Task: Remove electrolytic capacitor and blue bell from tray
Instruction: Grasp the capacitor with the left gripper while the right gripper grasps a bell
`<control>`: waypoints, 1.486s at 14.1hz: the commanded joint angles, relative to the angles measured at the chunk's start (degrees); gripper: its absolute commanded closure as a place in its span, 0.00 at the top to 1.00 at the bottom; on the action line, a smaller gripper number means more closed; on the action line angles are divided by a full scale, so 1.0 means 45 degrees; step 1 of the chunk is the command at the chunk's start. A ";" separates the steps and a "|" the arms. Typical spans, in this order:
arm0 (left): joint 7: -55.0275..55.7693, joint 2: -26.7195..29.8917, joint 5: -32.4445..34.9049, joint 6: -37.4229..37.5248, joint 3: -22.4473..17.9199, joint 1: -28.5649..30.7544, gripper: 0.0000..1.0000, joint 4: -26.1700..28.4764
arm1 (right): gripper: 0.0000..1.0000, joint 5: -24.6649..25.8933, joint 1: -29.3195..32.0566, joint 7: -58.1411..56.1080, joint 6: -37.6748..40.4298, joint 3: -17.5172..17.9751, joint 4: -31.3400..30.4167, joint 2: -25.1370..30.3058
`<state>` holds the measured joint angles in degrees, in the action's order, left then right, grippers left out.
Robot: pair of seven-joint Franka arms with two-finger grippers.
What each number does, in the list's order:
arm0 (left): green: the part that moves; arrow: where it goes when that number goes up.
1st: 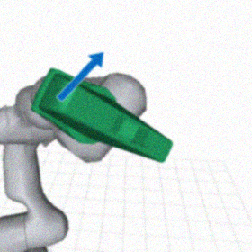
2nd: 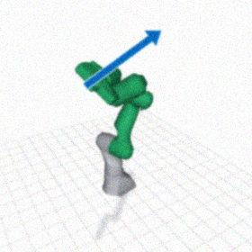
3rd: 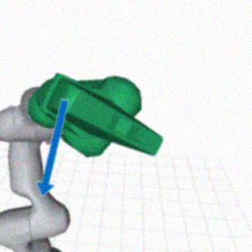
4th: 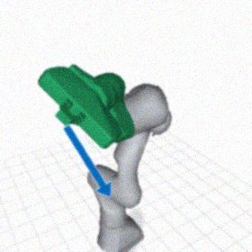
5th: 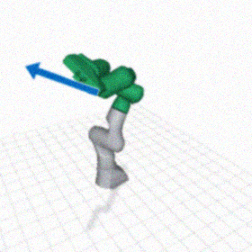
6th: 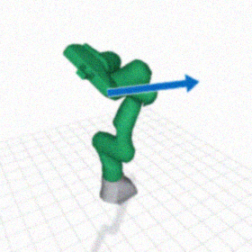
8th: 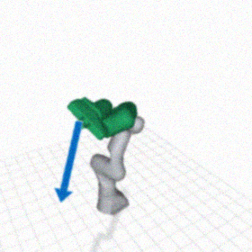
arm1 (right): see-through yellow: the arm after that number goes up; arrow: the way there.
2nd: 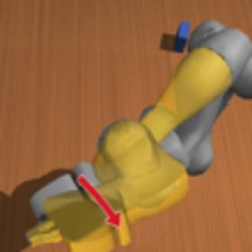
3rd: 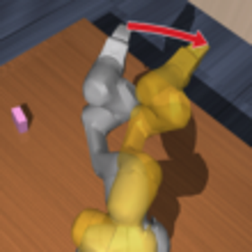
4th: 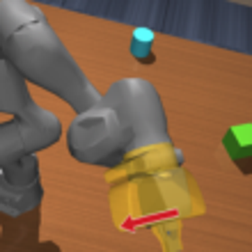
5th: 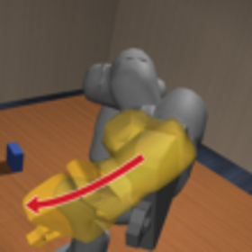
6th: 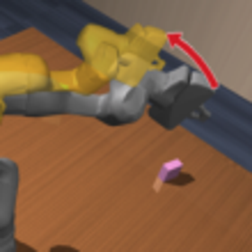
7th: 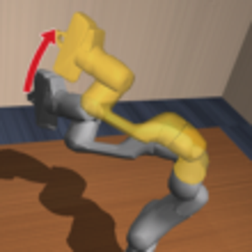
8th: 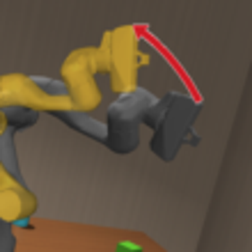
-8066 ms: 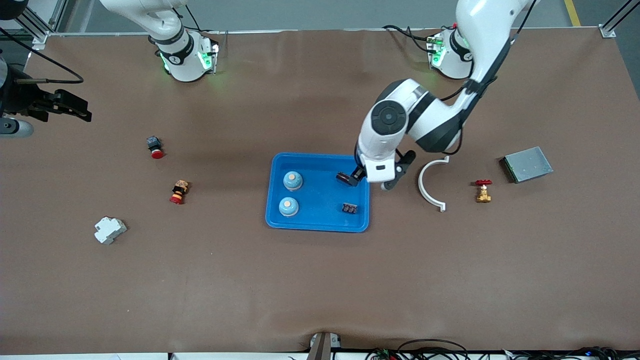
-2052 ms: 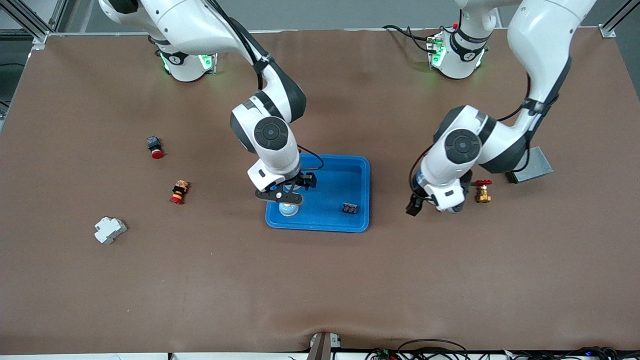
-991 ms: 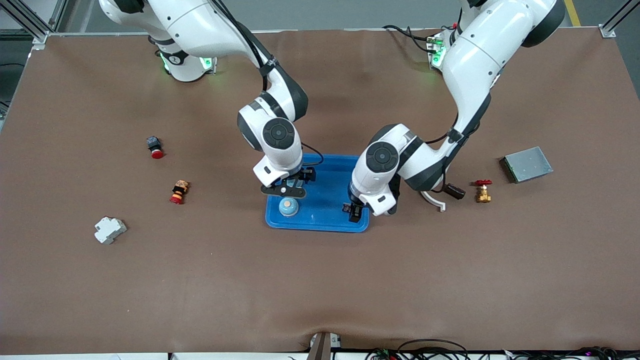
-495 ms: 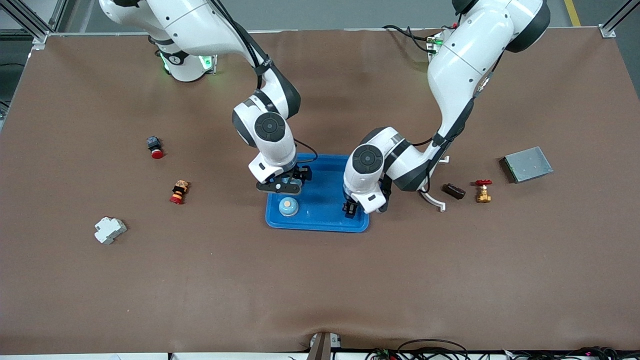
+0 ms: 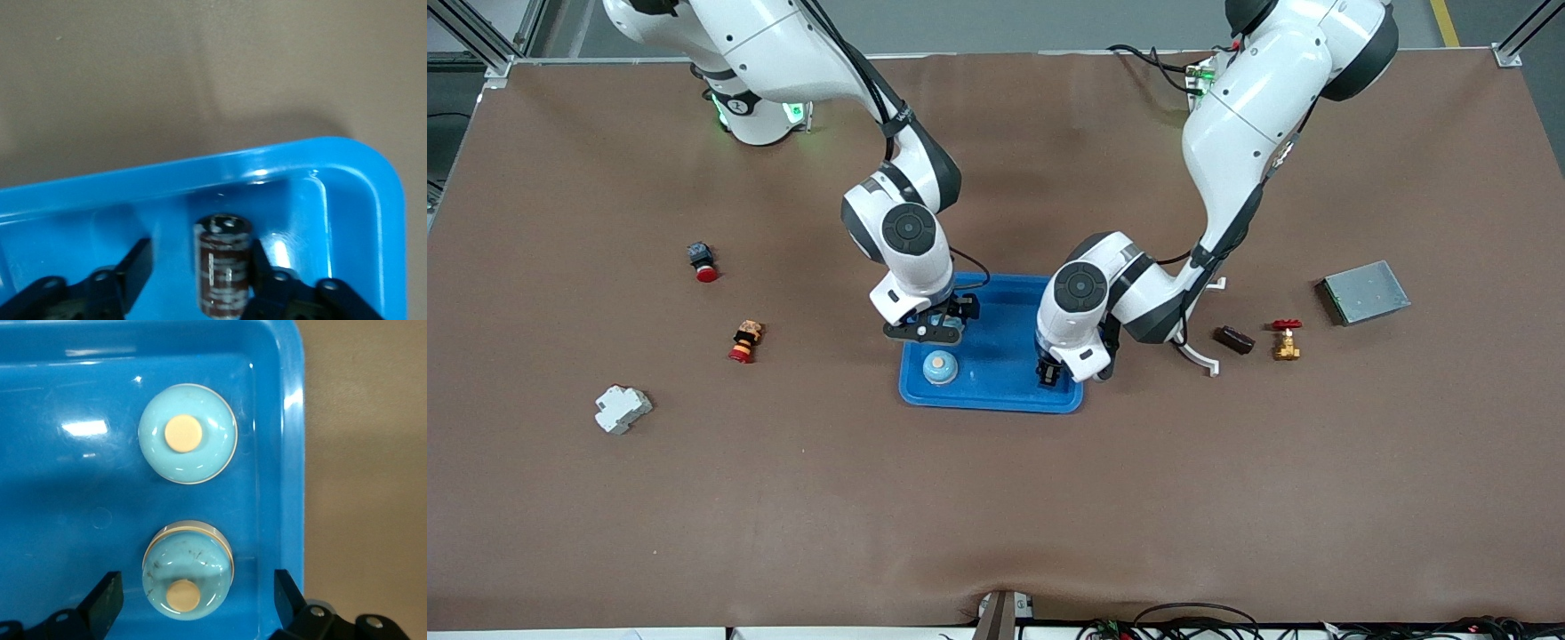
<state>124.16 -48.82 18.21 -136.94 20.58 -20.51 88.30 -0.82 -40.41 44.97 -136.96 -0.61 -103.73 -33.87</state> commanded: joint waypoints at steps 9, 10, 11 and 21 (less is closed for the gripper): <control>-0.0462 0.0691 0.0251 0.0818 -0.0374 0.0260 0.00 -0.1105 | 1.00 0.0125 -0.0318 -0.0071 -0.0287 -0.0098 0.0785 -0.0774; -0.0463 0.0866 0.0251 0.1150 -0.0355 0.0378 0.00 -0.1242 | 1.00 0.0125 -0.0318 -0.0071 -0.0287 -0.0098 0.0844 -0.0832; -0.0521 0.1081 0.0251 0.1385 -0.0354 0.0418 0.00 -0.1282 | 1.00 0.0144 -0.0318 -0.0072 -0.0287 -0.0098 0.0864 -0.0852; -0.2689 0.2663 -0.0003 0.3845 -0.0198 0.1511 0.00 -0.1146 | 1.00 0.0125 -0.0357 -0.0130 -0.0326 -0.0118 0.0669 -0.1087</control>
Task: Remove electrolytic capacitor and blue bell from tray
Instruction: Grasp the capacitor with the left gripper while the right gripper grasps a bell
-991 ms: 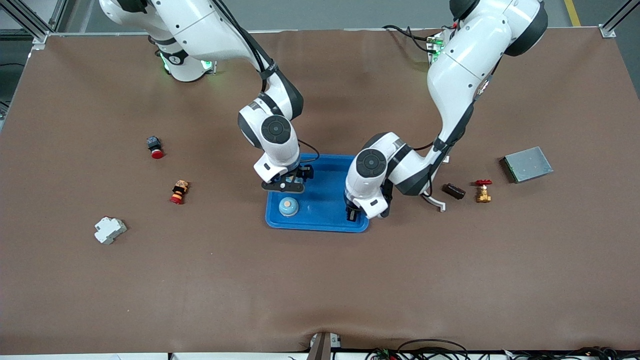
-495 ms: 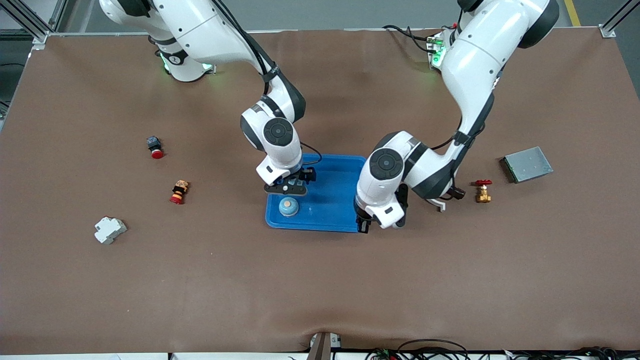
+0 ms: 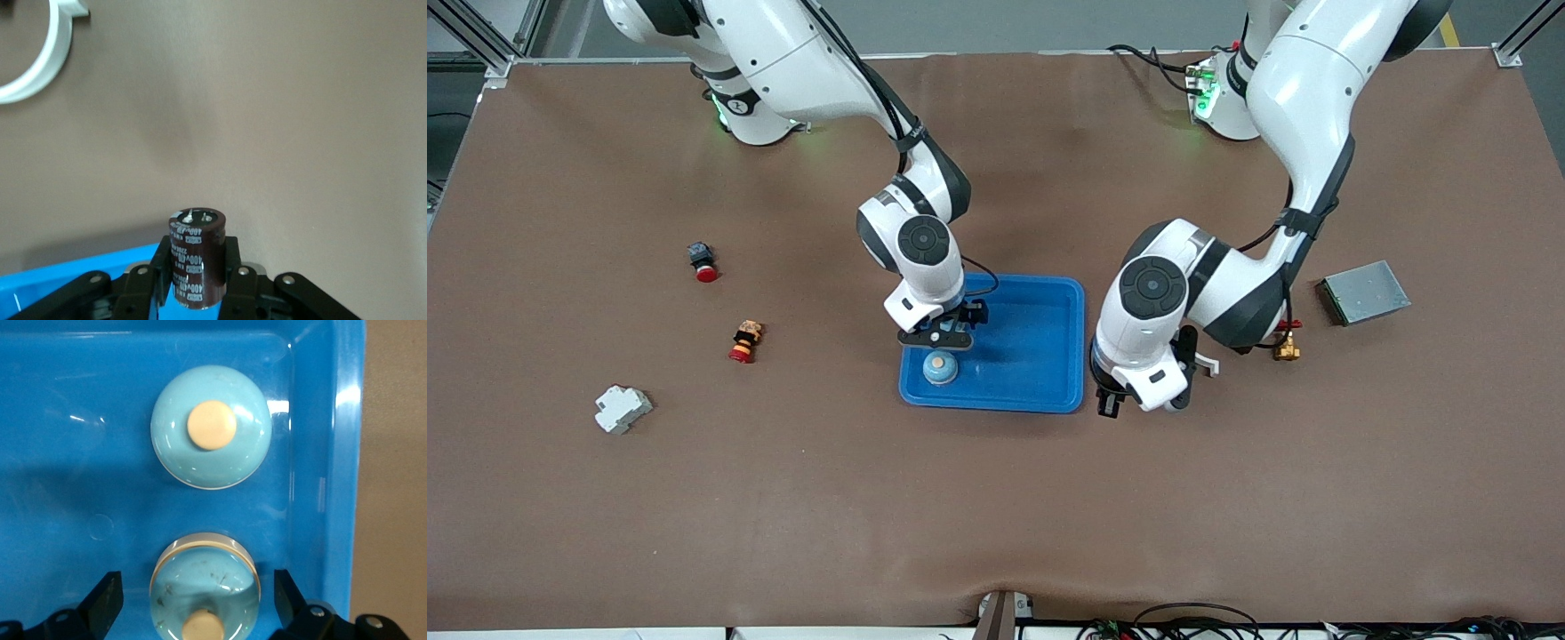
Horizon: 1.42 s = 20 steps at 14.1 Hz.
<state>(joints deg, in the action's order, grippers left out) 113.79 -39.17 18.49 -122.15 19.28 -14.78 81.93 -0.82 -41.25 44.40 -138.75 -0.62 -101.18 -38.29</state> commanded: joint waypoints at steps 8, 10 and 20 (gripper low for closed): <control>-0.2296 0.2062 -0.0243 0.1832 0.0130 0.1739 0.00 0.1887 | 0.15 0.0125 -0.0170 -0.0023 0.0092 -0.0097 0.0122 -0.0065; -0.2979 0.2531 -0.0262 0.1832 0.0130 0.2130 0.00 0.2667 | 0.14 0.0144 -0.0170 -0.0081 0.0208 -0.0097 0.0141 0.0071; -0.8408 0.3920 -0.0262 0.1580 0.0774 0.5820 0.00 0.5501 | 0.14 0.0125 0.1194 -0.3064 0.4658 -0.0136 0.0103 0.3663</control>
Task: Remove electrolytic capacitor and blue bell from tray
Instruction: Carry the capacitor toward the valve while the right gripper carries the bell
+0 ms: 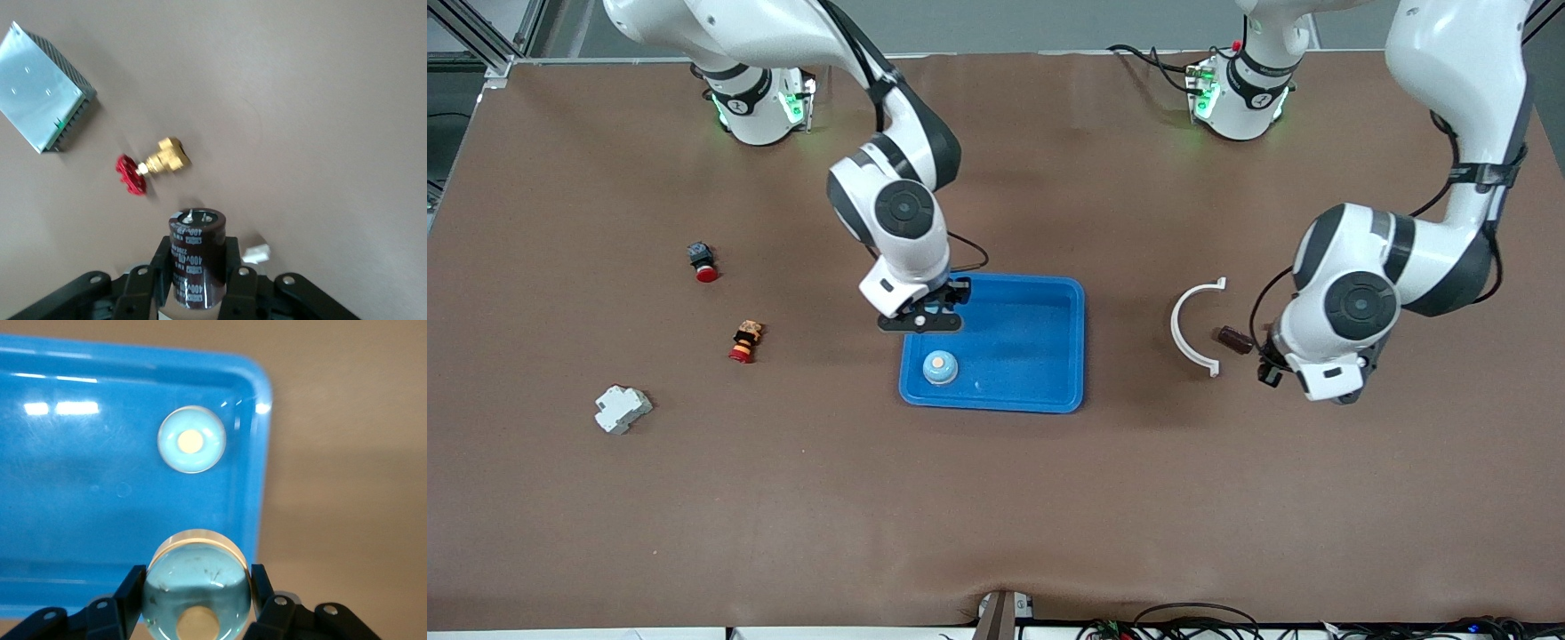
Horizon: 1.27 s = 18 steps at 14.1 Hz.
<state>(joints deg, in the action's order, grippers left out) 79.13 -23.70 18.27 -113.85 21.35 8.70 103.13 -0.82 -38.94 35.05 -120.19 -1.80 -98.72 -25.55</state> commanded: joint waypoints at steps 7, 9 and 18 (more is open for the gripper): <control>-0.3341 -0.0355 -0.0192 -0.2296 0.0372 0.2401 0.00 0.1556 | 0.14 0.0317 0.3434 -0.5576 0.1358 0.0087 -0.1595 0.2434; -0.4415 -0.0649 -0.0173 -0.3075 0.0352 0.3024 0.00 0.1594 | 0.14 0.0725 0.4022 -0.6534 0.1240 0.0087 -0.2006 0.2708; -0.5240 -0.1549 0.0665 -0.4739 0.0255 0.4042 0.18 0.1594 | 0.14 0.1294 0.7244 -1.0870 -0.0439 0.0087 -0.3336 0.2807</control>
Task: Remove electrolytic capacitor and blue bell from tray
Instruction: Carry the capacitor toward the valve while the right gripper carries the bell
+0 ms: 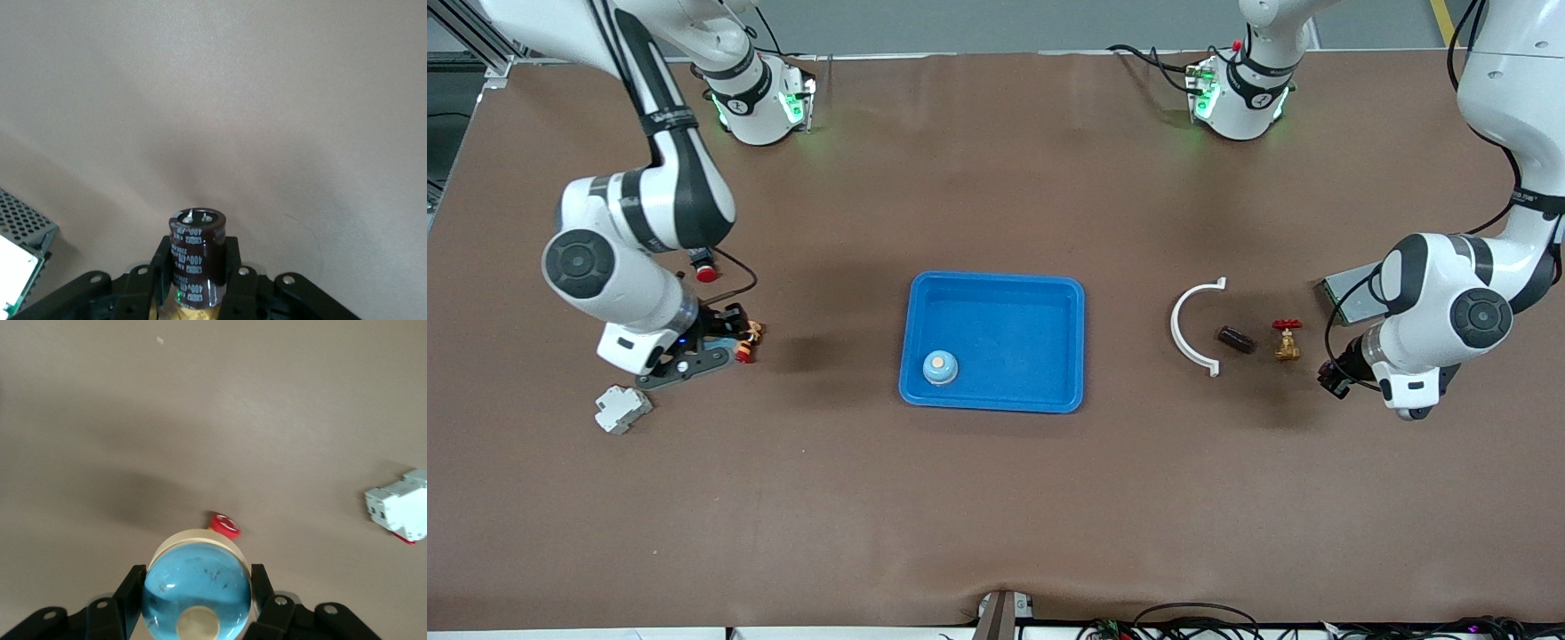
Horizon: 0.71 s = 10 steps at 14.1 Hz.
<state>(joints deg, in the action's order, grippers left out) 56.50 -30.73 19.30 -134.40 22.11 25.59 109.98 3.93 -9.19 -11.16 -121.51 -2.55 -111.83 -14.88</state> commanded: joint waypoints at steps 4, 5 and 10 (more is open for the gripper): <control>-0.0173 0.0031 0.0614 -0.0172 0.0126 0.0289 1.00 0.0014 | 0.14 0.0220 0.2487 -0.3393 -0.1042 0.0274 -0.0443 -0.0245; -0.0095 0.0089 0.0614 -0.0172 0.0145 0.0289 1.00 0.0014 | 0.14 0.0220 0.2782 -0.3786 -0.1393 0.0274 -0.0443 -0.0576; -0.0793 0.0966 0.0633 0.0334 0.0476 0.0075 1.00 -0.0102 | 0.14 0.0220 0.3331 -0.4200 -0.2897 0.0274 -0.0559 -0.1866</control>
<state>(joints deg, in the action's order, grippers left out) 55.20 -29.90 21.27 -134.80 23.05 26.40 109.36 4.06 4.88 -29.87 -132.28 -2.53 -114.00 -21.65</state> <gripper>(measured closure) 0.004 0.322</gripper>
